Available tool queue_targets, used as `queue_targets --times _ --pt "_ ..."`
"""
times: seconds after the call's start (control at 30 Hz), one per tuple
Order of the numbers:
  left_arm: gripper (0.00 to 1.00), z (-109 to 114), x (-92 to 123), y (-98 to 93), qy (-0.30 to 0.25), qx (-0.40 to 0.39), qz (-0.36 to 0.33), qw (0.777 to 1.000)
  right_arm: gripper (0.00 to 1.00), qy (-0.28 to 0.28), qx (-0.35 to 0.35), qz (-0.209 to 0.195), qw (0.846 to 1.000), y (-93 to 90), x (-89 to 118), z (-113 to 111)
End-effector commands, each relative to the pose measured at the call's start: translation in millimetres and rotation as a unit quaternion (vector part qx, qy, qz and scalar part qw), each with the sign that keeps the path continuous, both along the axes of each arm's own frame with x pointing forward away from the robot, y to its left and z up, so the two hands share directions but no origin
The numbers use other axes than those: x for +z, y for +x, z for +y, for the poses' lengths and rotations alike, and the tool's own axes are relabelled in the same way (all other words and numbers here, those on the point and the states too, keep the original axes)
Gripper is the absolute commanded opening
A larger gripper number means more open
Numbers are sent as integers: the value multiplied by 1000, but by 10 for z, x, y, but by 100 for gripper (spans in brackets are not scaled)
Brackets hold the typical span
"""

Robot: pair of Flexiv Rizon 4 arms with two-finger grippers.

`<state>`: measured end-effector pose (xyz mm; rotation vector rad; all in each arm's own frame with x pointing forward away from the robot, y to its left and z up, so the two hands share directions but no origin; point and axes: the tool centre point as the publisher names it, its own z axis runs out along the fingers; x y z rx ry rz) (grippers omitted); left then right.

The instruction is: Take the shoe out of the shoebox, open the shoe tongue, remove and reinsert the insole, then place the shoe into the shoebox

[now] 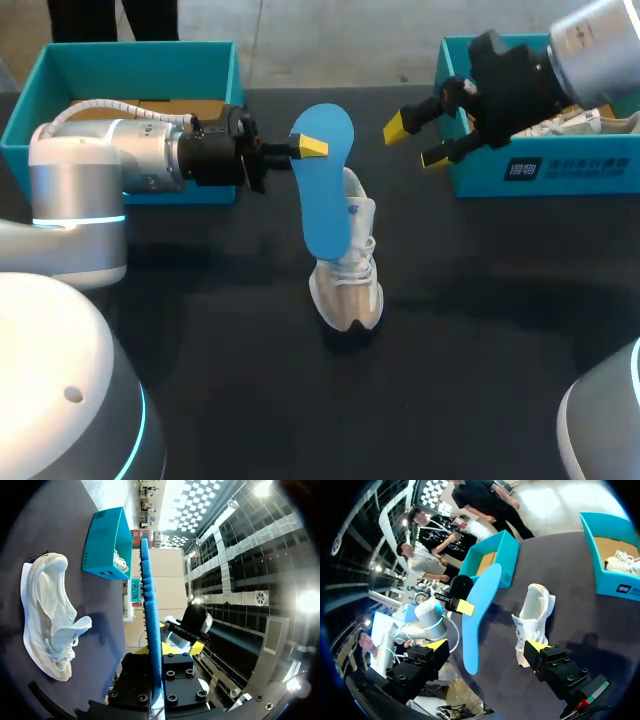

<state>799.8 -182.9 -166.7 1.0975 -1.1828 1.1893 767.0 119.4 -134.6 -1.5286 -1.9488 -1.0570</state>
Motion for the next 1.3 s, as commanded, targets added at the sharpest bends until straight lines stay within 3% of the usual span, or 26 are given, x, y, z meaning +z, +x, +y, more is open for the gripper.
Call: queue_targets --times 0.03,0.27,0.67,1.3 --pt "0 5 1 0 1 -1 0 1000 100 138 36 18 990 19 -139 -10" --pt "0 5 1 0 1 -1 0 1000 100 166 27 30 985 28 -235 -52" --pt "0 5 1 0 1 -1 0 1000 100 160 17 49 986 81 -336 -123" --pt "0 5 1 0 1 -1 0 1000 100 220 -1 55 974 101 -413 -115"
